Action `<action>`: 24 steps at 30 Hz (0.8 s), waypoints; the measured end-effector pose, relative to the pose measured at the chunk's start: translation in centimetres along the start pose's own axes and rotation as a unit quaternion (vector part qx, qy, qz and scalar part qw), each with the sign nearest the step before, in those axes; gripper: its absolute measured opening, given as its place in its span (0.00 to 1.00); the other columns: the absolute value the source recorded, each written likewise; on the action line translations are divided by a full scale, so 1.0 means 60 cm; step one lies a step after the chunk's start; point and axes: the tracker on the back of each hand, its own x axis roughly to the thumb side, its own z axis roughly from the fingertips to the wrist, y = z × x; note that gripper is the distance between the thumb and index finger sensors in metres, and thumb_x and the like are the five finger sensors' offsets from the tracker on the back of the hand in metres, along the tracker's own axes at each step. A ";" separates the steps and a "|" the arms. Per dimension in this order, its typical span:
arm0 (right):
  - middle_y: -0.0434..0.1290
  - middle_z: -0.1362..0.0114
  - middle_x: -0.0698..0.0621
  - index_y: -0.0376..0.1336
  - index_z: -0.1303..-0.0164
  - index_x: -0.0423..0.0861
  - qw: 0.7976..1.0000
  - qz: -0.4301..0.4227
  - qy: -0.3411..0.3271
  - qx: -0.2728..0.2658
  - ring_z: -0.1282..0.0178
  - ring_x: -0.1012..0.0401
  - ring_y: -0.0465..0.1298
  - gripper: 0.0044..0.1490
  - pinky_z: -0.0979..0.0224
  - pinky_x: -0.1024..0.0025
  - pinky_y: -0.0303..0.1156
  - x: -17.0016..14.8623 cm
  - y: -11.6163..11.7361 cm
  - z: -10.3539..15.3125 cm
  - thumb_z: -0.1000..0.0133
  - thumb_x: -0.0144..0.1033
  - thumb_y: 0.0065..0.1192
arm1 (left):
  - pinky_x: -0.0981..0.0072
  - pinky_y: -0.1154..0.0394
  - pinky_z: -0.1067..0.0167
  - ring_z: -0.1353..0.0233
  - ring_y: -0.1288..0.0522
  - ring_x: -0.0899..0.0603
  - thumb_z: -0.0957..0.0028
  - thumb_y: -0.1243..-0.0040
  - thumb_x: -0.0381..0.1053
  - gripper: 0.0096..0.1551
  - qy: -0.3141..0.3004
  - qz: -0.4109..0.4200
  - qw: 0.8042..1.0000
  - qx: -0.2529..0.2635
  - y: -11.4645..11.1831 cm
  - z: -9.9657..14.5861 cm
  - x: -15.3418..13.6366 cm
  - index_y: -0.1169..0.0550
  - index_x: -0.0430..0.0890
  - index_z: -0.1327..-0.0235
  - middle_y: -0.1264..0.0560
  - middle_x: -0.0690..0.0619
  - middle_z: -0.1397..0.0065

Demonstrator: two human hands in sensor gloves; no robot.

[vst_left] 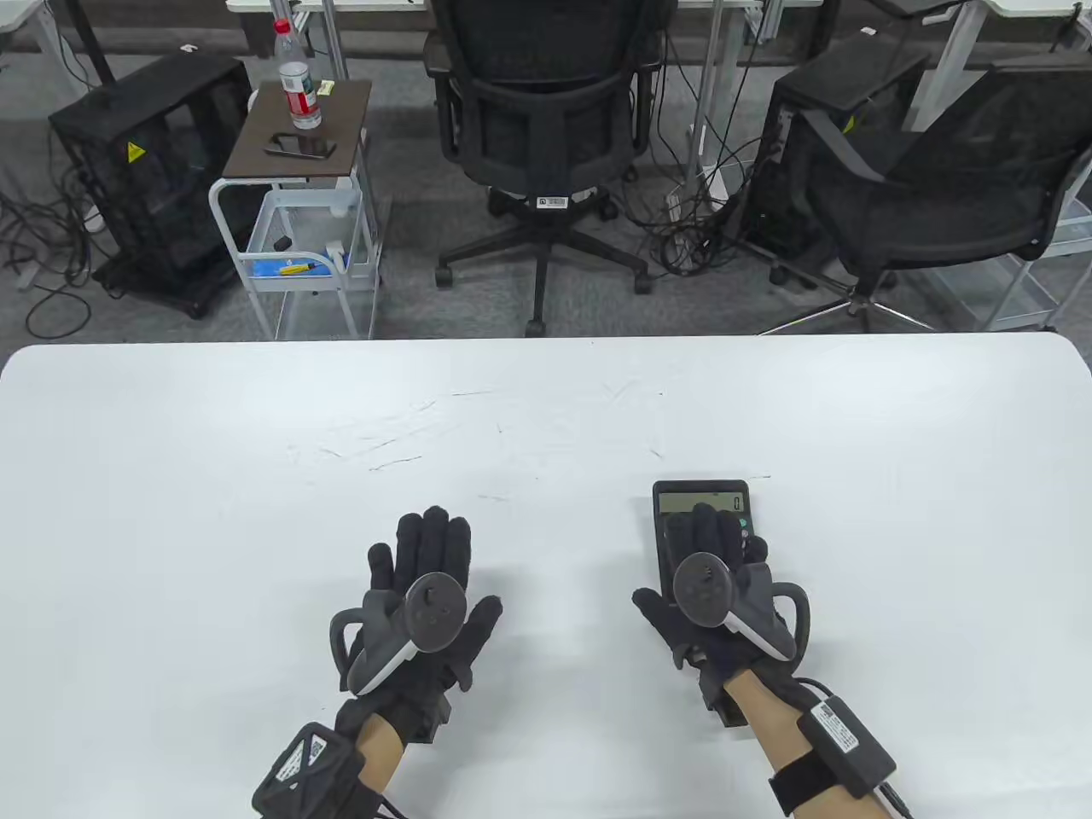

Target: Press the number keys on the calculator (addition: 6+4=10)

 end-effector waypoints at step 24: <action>0.30 0.13 0.40 0.29 0.21 0.63 0.984 -0.002 0.156 0.084 0.22 0.22 0.44 0.69 0.27 0.23 0.49 -0.029 0.023 -0.112 0.59 0.83 0.57 | 0.39 0.62 0.20 0.13 0.64 0.44 0.54 0.45 0.72 0.53 -0.005 -0.012 0.999 -0.029 -0.012 -0.003 0.012 0.53 0.56 0.21 0.60 0.58 0.12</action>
